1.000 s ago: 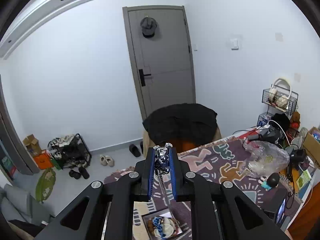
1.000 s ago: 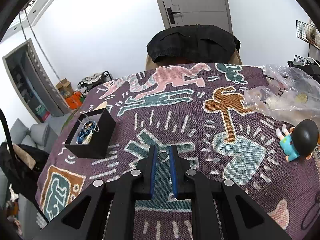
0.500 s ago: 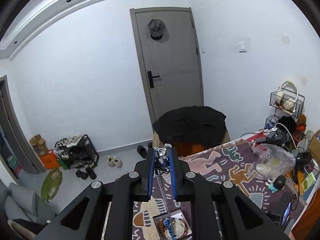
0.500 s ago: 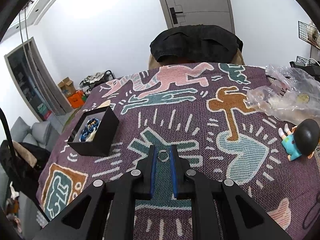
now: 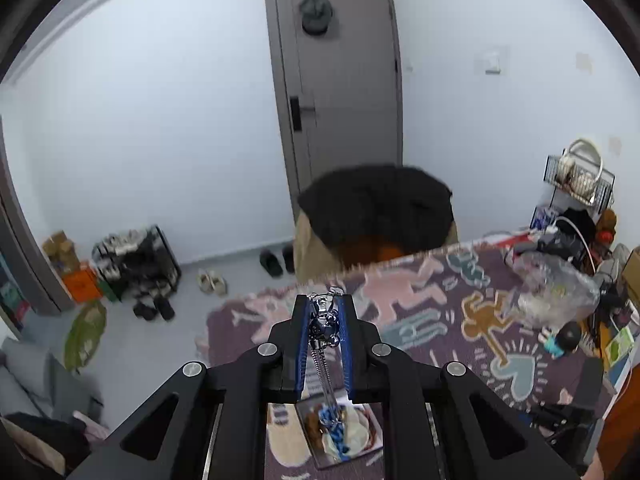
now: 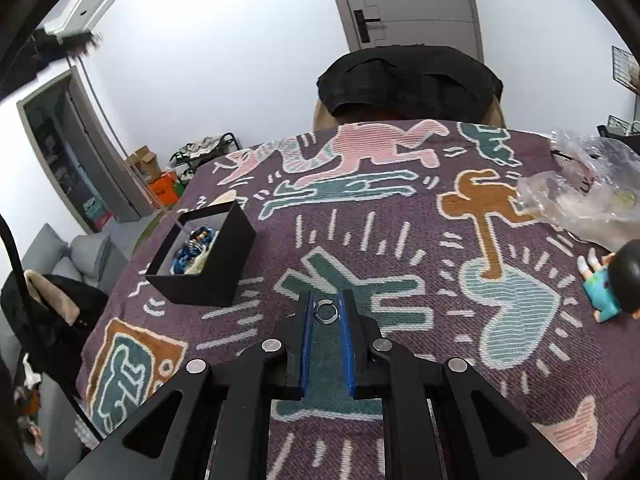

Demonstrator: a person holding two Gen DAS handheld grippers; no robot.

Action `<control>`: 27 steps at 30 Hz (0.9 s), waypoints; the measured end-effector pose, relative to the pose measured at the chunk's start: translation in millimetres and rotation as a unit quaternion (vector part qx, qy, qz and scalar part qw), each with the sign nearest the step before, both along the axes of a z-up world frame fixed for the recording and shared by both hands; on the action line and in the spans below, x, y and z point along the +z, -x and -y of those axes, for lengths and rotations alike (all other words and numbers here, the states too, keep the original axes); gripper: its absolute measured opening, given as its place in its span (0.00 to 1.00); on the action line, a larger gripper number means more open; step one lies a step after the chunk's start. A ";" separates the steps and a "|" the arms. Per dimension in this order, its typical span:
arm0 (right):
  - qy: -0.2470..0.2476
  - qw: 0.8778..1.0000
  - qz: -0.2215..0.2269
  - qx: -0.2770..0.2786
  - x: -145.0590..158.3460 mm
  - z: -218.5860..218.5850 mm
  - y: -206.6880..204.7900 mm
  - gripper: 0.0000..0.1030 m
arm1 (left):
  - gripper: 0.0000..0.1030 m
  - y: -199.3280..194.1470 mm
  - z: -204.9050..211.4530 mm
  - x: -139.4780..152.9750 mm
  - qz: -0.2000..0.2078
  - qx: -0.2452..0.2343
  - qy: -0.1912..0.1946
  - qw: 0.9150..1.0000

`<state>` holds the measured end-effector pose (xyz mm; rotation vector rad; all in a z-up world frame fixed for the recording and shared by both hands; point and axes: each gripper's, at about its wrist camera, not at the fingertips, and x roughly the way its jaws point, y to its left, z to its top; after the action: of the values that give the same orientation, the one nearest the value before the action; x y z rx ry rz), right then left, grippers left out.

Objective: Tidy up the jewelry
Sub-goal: 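Lift the chain with both tools and carry it over the black box, then lower the chain into the box and open both tools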

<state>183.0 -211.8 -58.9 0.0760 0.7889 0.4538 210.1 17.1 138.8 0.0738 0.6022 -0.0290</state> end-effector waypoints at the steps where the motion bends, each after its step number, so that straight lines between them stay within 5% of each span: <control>1: 0.000 1.000 0.000 0.002 0.1 -2.8 -0.5 0.13 | 0.14 -3.5 -2.8 -11.1 -0.010 -0.001 0.007 1.000; 11: -0.011 0.999 0.012 0.034 12.2 -39.5 -7.7 0.13 | 0.17 -26.5 -16.6 -104.1 -0.102 -0.029 0.078 0.991; 13: -0.013 0.999 0.011 0.043 14.2 -50.1 -10.2 0.13 | 0.31 -27.1 -26.0 -117.8 -0.113 -0.024 0.095 0.989; 16: -0.012 0.998 0.011 0.055 16.1 -66.0 -13.9 0.13 | 0.57 -20.0 -43.4 -128.9 -0.103 -0.007 0.122 0.987; 27: -0.018 0.994 -0.011 0.103 12.3 -128.1 -35.0 0.13 | 0.59 16.6 -96.9 -148.9 -0.075 0.050 0.149 0.985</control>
<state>218.0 -83.8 -46.6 0.0339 0.8144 0.6632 193.5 114.0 -10.1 -0.2507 0.7455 -0.0271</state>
